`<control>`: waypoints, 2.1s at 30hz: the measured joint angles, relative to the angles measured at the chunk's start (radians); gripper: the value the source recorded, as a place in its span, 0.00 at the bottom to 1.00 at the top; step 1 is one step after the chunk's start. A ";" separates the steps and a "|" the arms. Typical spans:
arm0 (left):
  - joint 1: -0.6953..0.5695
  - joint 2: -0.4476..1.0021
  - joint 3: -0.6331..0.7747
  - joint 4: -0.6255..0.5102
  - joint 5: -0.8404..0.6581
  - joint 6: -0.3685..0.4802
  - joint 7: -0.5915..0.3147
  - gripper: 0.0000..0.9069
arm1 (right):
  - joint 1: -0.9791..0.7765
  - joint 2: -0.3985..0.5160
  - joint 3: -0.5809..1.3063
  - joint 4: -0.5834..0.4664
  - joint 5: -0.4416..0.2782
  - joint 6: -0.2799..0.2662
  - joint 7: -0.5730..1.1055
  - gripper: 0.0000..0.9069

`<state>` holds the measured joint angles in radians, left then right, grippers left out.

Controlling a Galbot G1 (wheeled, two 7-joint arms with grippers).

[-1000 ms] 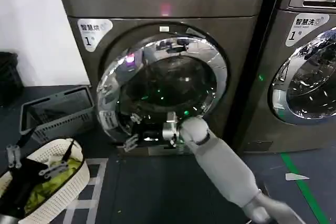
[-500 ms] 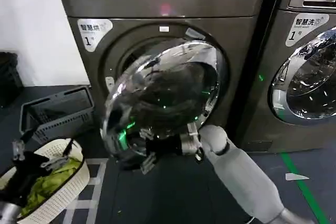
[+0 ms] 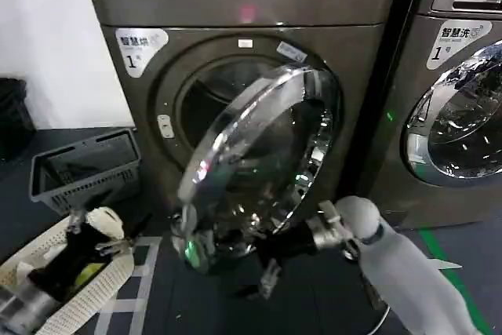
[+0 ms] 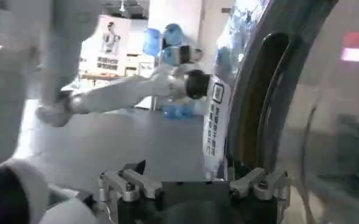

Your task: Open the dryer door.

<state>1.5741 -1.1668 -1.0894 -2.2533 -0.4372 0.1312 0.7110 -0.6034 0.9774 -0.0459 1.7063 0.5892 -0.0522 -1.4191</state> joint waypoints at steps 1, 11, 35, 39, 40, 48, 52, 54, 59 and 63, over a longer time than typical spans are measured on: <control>-0.006 0.014 0.010 0.011 -0.016 0.000 0.018 1.00 | -0.011 -0.010 0.011 0.008 0.000 0.000 -0.011 1.00; -0.096 0.131 0.196 0.111 -0.127 -0.030 0.062 1.00 | -0.127 -0.141 0.177 -0.005 0.021 0.050 -0.042 1.00; -0.360 0.230 0.635 0.188 -0.119 -0.027 0.107 1.00 | -0.305 -0.448 0.757 -0.524 0.186 0.039 0.061 1.00; -0.394 0.231 0.706 0.194 -0.099 -0.026 0.105 1.00 | -0.373 -0.477 0.890 -0.573 0.269 0.047 0.166 1.00; -0.399 0.230 0.721 0.194 -0.096 -0.027 0.105 1.00 | -0.388 -0.486 0.919 -0.587 0.292 0.046 0.189 1.00; -0.423 0.231 0.815 0.194 -0.087 -0.031 0.096 1.00 | -0.505 -0.529 1.124 -0.676 0.396 0.082 0.426 1.00; -0.429 0.235 0.849 0.185 -0.081 -0.035 0.090 1.00 | -0.555 -0.524 1.254 -0.700 0.333 0.097 0.634 1.00; -0.434 0.234 0.865 0.185 -0.079 -0.038 0.088 1.00 | -0.571 -0.520 1.333 -0.711 0.289 0.066 0.739 1.00; -0.458 0.223 0.897 0.194 -0.093 -0.035 0.066 1.00 | -0.578 -0.508 1.488 -0.727 0.113 0.006 1.011 1.00; -0.488 0.221 0.933 0.212 -0.096 -0.037 0.060 1.00 | -0.581 -0.472 1.581 -0.694 -0.044 -0.038 1.208 1.00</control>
<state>1.0856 -0.9459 -0.1562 -2.0413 -0.5330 0.0939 0.7711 -1.1841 0.5051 1.5352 1.0123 0.5452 -0.0907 -0.2111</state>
